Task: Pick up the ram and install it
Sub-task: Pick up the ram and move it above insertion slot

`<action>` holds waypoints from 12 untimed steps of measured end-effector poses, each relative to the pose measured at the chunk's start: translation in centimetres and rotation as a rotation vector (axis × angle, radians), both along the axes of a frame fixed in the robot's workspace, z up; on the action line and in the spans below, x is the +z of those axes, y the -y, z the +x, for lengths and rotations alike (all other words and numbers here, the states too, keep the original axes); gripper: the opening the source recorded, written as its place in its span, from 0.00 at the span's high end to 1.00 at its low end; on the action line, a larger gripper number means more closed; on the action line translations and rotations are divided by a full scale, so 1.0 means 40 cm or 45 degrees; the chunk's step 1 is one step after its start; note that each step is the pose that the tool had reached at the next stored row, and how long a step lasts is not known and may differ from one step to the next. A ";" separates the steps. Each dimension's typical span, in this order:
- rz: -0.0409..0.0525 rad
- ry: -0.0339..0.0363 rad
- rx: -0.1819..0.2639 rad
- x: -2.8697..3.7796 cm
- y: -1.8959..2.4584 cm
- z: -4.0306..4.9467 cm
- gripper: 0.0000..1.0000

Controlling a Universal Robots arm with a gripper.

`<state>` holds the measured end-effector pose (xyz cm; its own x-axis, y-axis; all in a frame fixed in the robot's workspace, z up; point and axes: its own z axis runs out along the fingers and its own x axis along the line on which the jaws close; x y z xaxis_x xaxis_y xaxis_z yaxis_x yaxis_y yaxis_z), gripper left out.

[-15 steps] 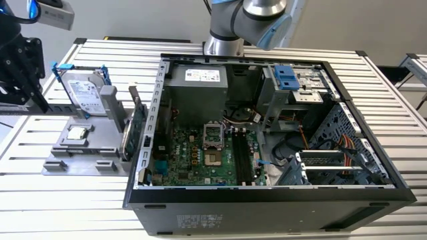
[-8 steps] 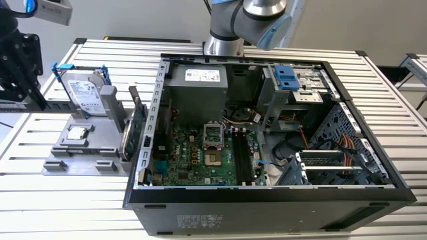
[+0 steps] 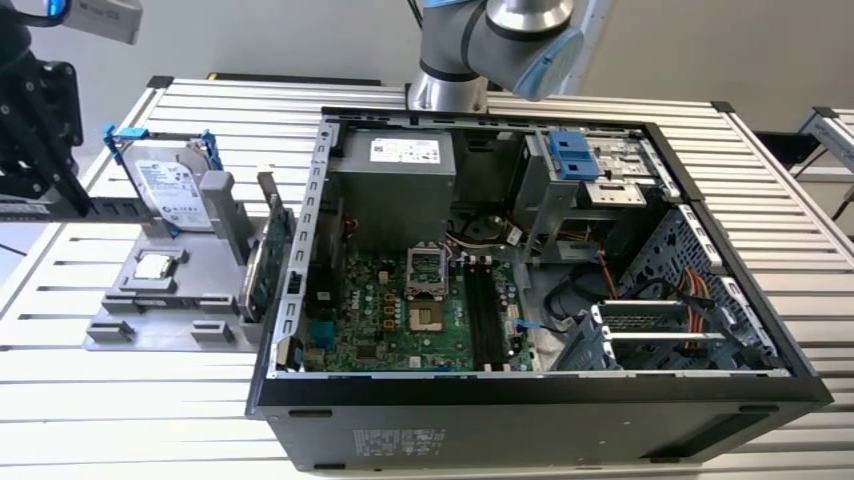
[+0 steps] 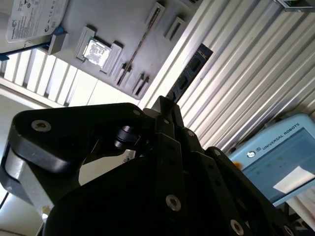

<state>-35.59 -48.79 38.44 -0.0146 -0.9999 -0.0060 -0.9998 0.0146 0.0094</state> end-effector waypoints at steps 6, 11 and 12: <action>0.000 0.0001 0.000 0.003 0.000 0.000 1.00; 0.000 -0.0001 0.000 0.005 0.000 0.004 1.00; 0.000 0.0000 0.000 0.005 0.000 0.006 1.00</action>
